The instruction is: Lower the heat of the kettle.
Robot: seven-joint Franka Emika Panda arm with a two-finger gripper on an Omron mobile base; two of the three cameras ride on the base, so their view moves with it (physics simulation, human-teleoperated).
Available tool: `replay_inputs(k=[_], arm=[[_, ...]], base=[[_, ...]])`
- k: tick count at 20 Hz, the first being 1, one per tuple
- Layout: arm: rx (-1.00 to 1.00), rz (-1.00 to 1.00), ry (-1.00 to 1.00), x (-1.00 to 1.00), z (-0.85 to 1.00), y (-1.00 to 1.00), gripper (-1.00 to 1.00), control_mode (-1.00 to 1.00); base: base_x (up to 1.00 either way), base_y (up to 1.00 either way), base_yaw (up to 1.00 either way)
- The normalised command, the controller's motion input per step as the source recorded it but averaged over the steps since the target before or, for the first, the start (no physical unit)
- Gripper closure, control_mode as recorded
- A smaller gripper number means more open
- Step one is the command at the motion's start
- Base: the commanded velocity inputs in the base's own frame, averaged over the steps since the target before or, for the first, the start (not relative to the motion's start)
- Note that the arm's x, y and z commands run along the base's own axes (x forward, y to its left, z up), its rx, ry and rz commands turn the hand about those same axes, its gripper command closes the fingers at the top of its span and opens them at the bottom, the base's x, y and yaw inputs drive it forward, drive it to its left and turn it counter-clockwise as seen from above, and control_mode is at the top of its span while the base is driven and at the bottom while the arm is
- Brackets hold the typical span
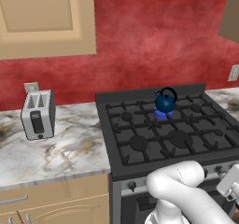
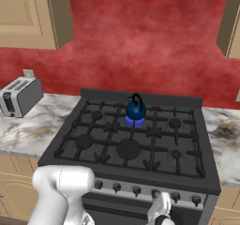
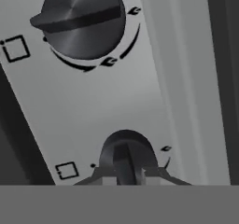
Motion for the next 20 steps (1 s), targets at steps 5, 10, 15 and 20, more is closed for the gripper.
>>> replay_inputs(k=[5, 10, 15, 20], arm=[[0.25, 0.0, 0.0, 0.0, 0.07, -0.03, 1.0, -1.0], [0.25, 0.0, 0.0, 0.0, 0.1, -0.01, 1.0, -1.0], [0.26, -0.01, 0.0, 0.0, 0.11, 0.0, 1.0, -1.0], [0.27, -0.02, 0.0, 0.0, 0.12, -0.02, 1.0, -1.0]], base=[[0.0, 0.0, 0.0], [0.0, 0.0, 0.0], [0.0, 0.0, 0.0], [0.0, 0.0, 0.0]])
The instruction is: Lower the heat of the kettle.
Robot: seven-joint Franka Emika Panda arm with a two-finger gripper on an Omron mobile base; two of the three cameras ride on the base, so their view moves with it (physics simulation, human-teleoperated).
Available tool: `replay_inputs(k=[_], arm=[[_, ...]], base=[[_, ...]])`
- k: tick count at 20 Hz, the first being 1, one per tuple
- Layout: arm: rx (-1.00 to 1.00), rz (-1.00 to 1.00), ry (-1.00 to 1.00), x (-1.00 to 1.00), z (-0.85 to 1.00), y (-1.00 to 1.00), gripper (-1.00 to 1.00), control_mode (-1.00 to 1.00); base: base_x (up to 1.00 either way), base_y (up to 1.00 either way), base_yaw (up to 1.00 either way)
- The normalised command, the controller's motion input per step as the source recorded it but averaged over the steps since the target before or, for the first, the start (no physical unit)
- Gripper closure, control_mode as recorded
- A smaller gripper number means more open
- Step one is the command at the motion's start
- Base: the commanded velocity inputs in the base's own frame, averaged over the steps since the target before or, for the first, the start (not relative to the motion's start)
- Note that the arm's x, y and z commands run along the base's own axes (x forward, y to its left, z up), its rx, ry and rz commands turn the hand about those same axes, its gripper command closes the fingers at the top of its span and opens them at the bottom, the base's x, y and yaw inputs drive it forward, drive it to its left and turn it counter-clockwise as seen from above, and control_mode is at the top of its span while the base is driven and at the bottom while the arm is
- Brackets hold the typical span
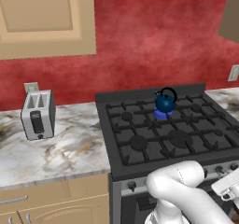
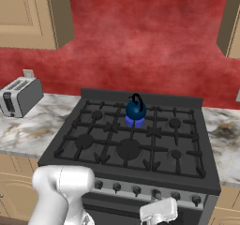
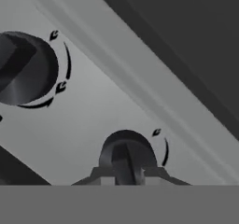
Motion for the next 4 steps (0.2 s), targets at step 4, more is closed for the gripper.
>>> replay_inputs(k=[4], arm=[[0.27, -0.02, 0.0, 0.0, 0.09, -0.04, 1.0, -1.0]], base=[[0.0, 0.0, 0.0]])
